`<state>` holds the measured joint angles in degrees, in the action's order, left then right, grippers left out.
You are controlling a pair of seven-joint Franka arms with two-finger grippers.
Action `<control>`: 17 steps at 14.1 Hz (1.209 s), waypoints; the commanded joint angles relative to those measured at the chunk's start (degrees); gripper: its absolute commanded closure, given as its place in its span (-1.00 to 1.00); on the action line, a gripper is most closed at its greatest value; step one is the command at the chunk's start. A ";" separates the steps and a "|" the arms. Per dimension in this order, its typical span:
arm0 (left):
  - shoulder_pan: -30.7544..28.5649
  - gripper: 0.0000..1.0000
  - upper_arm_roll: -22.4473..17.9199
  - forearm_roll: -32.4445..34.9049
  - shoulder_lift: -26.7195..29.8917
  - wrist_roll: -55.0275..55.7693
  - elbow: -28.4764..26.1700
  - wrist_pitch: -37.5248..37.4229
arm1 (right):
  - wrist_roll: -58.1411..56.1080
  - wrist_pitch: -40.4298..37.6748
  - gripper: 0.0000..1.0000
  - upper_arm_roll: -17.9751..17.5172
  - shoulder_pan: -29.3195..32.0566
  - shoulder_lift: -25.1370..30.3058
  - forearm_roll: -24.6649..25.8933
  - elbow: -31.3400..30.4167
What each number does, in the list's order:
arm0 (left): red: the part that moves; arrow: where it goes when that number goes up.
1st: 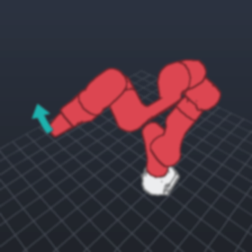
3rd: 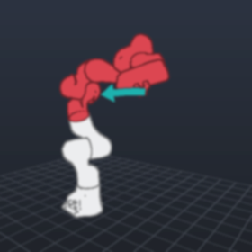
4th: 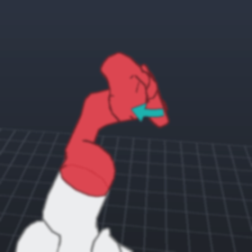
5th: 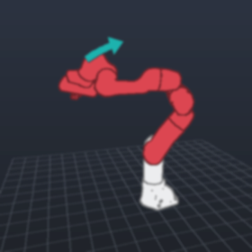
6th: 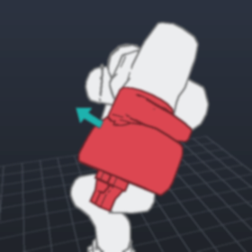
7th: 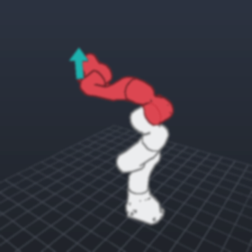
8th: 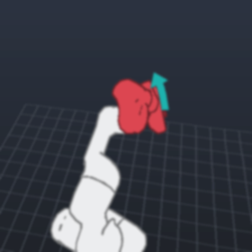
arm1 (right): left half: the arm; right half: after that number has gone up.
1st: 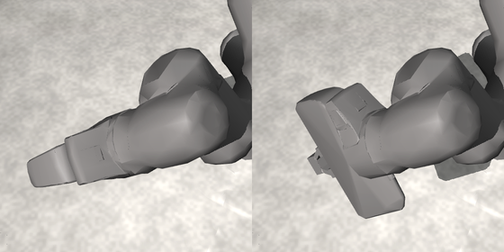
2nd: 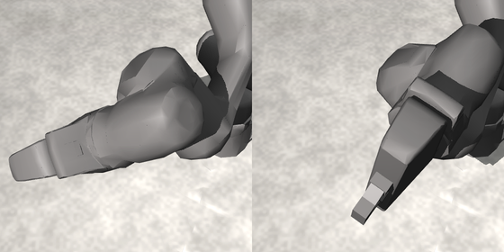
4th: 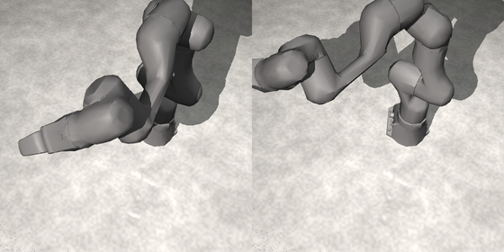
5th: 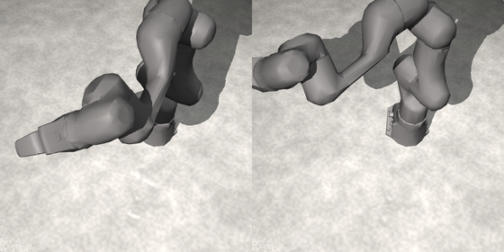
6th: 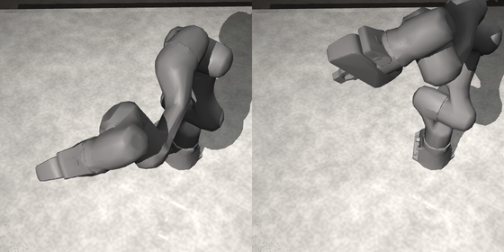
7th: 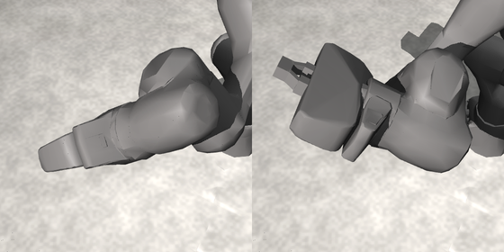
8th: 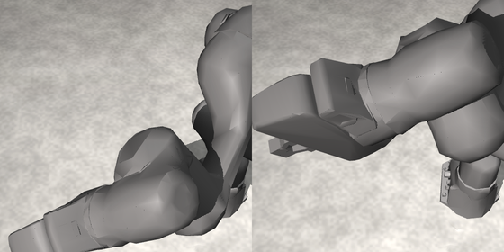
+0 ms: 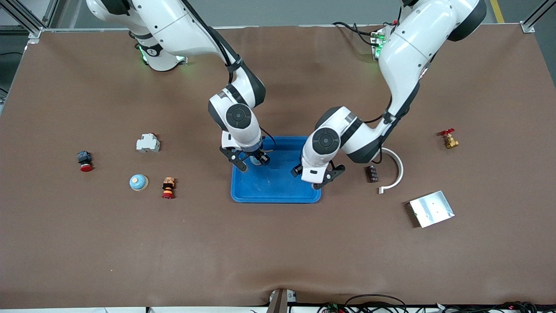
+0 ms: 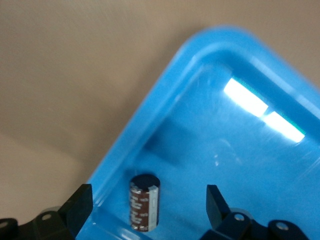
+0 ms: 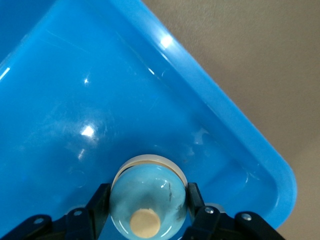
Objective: Place electrolytic capacitor and blue bell in tray
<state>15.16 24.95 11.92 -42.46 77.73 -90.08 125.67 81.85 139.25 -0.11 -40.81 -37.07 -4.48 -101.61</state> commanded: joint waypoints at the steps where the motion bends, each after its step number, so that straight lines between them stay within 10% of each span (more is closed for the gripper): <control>1: -5.29 -1.00 2.81 -2.15 4.92 0.59 -1.32 -1.83 | 1.55 0.06 1.00 0.81 -1.11 -1.25 -0.09 1.77; 6: -13.92 -1.00 5.64 -2.25 7.56 -18.08 -1.68 -2.01 | 2.00 0.15 1.00 0.81 -1.11 -1.69 -0.09 1.86; 8: -16.73 -1.00 5.64 -2.25 8.53 -26.98 -2.29 -2.09 | 2.44 0.23 -0.99 0.90 -1.11 -1.69 -0.09 1.77; 17: -22.19 -1.00 5.55 6.79 11.35 -36.86 -15.81 3.70 | -2.45 -11.94 -1.00 1.51 2.92 4.88 0.43 3.61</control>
<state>-5.83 29.87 15.60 -33.70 41.58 -100.95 126.96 82.49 133.69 1.46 -40.47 -36.80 -4.35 -98.24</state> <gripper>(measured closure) 0.000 0.000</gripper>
